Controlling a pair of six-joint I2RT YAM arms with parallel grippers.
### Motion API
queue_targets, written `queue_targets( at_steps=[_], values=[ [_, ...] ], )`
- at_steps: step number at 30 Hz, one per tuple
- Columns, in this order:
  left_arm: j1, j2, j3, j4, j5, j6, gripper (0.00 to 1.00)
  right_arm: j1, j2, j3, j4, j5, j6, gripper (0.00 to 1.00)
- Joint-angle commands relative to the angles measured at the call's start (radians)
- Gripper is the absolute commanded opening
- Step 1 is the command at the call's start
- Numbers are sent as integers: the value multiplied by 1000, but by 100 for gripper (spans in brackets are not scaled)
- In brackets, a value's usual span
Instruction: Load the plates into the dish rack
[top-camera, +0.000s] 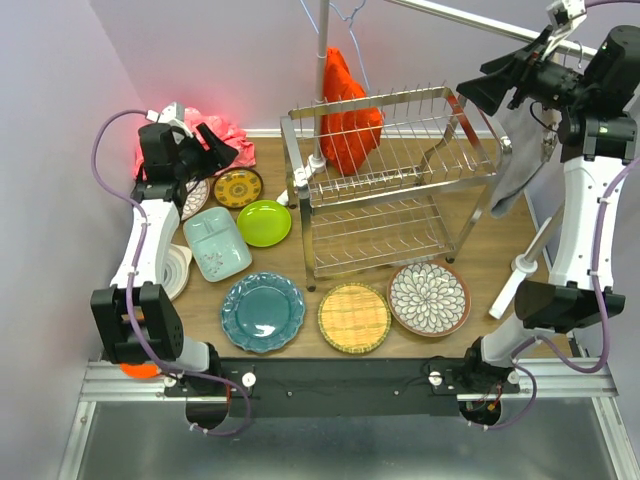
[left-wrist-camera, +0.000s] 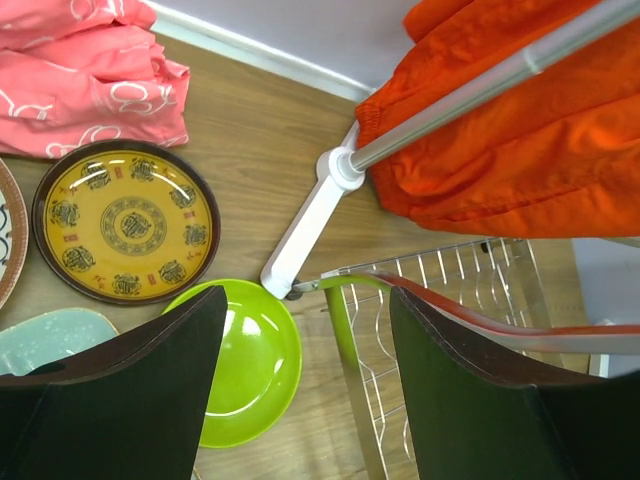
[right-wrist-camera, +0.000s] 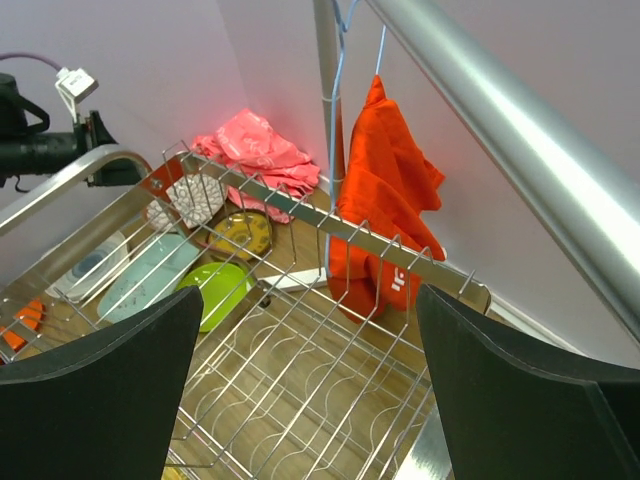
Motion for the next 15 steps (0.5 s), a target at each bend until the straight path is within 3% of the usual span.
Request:
queue_targets(
  at_steps=[1,15],
  values=[
    [8,33,39,36,28,28,75,25,-3,16,-59,52,-95,96],
    [5,2,-33,20,107,138,71,27,-123,-87,-34,-138,-213,100]
  ],
)
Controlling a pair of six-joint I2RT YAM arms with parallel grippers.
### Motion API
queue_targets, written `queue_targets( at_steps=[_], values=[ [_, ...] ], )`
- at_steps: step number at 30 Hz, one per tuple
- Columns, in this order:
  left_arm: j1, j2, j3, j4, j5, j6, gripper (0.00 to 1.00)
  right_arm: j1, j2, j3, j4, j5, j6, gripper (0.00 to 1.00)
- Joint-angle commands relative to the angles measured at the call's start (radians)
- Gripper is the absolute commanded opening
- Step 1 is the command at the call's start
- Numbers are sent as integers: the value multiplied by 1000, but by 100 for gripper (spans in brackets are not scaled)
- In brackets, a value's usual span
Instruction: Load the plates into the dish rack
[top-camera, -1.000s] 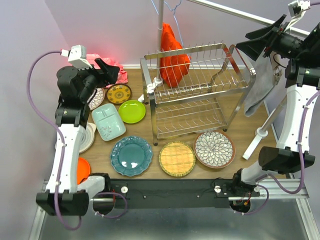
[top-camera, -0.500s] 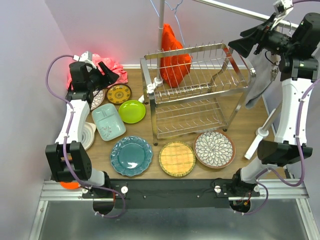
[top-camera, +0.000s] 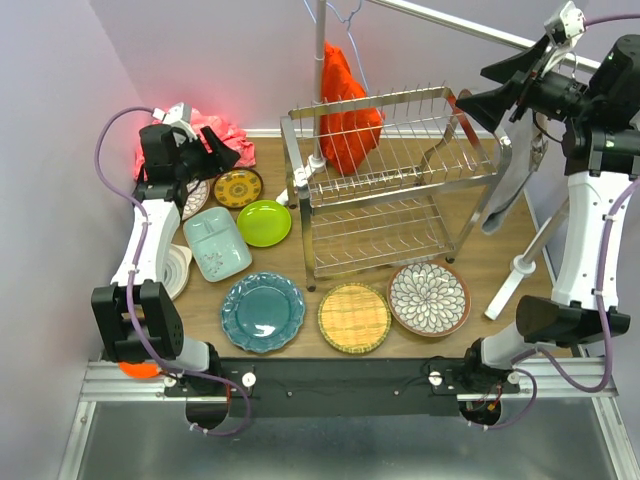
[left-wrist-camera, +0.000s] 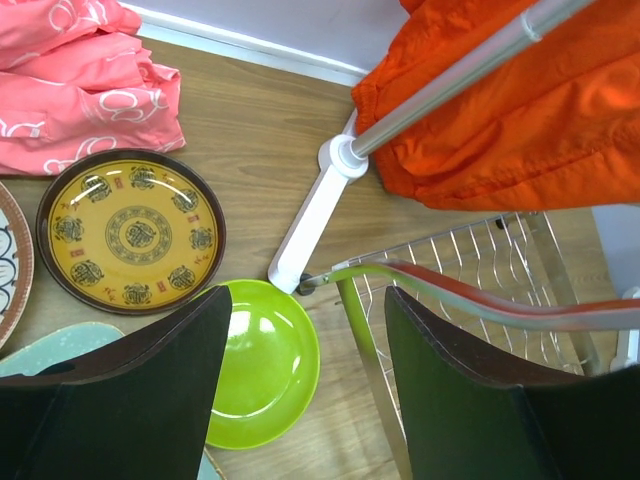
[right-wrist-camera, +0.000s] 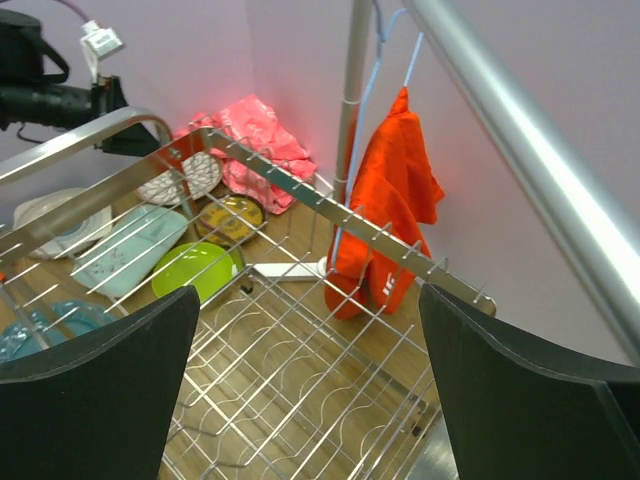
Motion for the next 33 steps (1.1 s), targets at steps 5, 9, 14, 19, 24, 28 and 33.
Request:
queue_targets(
  at_steps=[5,9,14,19,24,28,33],
  values=[
    [5,-76,-111,4,129,71,71,2,-78,-49,13,-130,-26,100],
    [5,-170,-176,-13,160,74,71,2,-109,-69,14,-121,-29,100],
    [2,-286,-239,-70,222,80,71,2,-141,-83,13,-116,-29,100],
    [-59,-417,-251,-147,264,93,71,0,-212,-124,11,-92,-29,100],
    [-177,-552,-296,-150,267,46,71,0,-307,-236,10,-40,-19,100],
    [-285,-619,-317,-122,253,27,71,0,-402,-315,6,-17,-28,100],
    [-325,-682,-329,-79,249,11,71,0,-502,-362,-21,-9,-25,100]
  ],
)
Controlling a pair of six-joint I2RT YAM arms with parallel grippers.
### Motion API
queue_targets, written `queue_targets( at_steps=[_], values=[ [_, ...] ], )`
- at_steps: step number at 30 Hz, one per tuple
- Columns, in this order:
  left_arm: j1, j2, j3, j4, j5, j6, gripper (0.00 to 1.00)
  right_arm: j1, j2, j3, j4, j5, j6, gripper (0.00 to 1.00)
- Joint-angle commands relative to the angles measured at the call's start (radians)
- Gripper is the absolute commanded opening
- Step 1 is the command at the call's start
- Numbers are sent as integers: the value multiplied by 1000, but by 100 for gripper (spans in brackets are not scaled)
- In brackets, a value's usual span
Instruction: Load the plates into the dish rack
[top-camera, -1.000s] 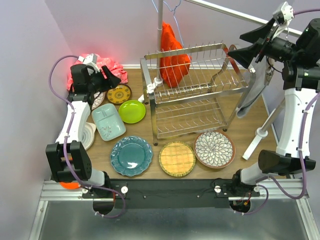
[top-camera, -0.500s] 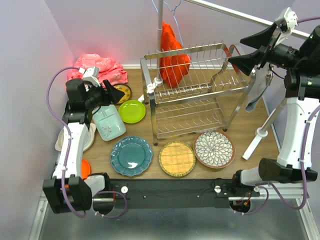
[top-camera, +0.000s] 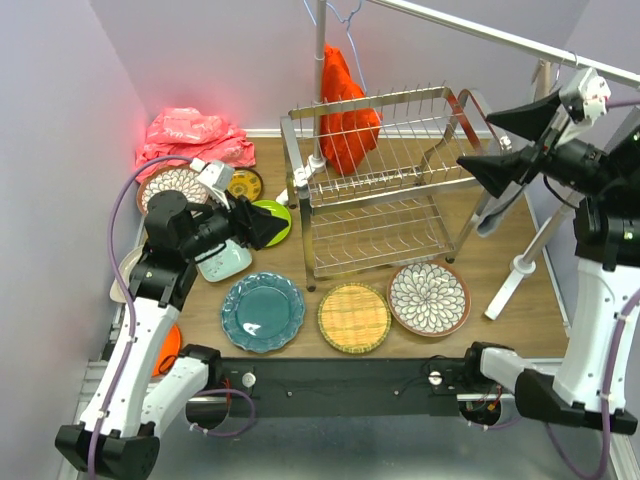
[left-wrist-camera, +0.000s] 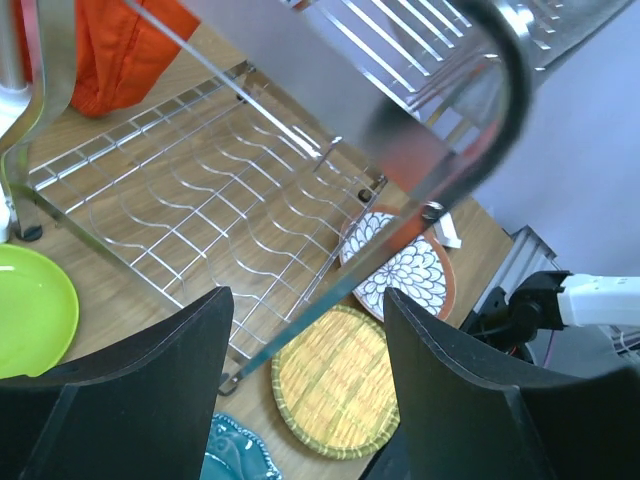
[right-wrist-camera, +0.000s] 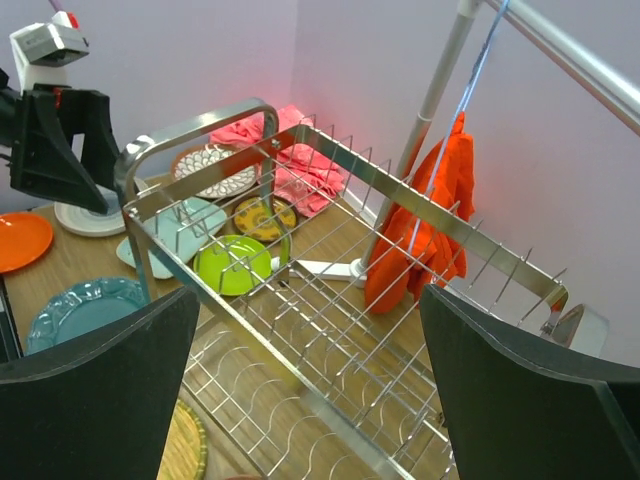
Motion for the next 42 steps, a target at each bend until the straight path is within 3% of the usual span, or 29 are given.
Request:
queue_targets(
  at_steps=[1,7,12,24,36,42],
  values=[
    [-17,-54,-12,37,9,-25,71,0,-108,-42,-35,29,0,100],
    [-17,-73,-7,48,-23,-30,71,0,-227,-95,-160,57,-55,100],
    [-17,-77,10,67,-63,-31,71,0,-300,-124,-381,114,-145,100],
    [-17,-142,2,96,-193,-37,73,0,-351,-385,-625,501,-196,97],
    [-17,-200,-55,96,-209,-19,75,0,-475,-756,-727,654,-600,99],
    [-17,-194,-65,94,-206,-2,75,-1,-417,-875,-721,667,-809,98]
  ],
)
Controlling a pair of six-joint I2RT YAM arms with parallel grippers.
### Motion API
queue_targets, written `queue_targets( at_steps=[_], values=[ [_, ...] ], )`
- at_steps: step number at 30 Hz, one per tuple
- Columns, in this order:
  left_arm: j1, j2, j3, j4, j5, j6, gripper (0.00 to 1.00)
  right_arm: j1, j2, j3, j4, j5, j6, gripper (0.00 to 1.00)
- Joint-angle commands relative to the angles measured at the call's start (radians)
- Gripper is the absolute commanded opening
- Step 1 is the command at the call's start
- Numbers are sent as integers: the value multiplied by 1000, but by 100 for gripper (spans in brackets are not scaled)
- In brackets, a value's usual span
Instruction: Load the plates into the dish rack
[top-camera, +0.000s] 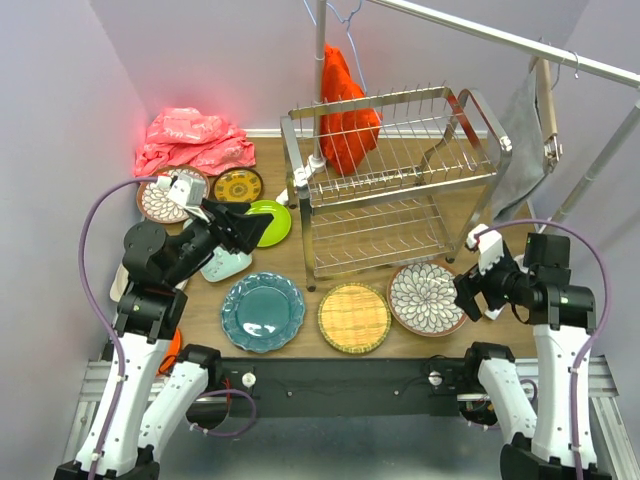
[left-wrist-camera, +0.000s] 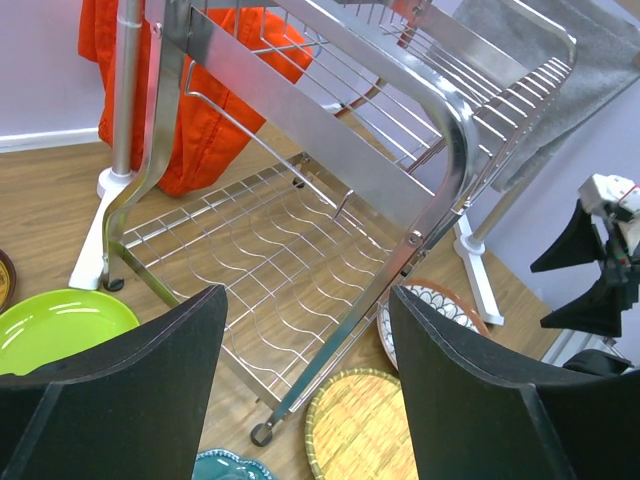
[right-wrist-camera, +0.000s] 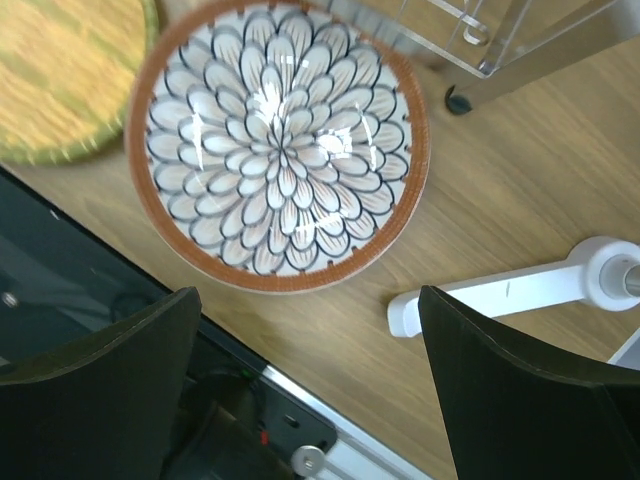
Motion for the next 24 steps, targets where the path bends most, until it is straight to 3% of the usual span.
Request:
queue_targets(
  at_steps=[1,5,12,20,24],
  values=[
    [-3,-2,-8,7,-13,27,75,1,88,-53,-18,28,-227,98],
    [-3,2,0,-5,-14,40,75,1,196,-62,-7,26,-306,94],
    [-3,-8,-17,-28,-28,46,75,1,231,-127,-29,-21,-656,95],
    [-3,4,-14,-34,-44,31,75,1,339,-174,-46,-92,-939,93],
    [-3,1,-19,-45,-60,24,75,1,320,-249,-55,-81,-1190,93]
  ],
)
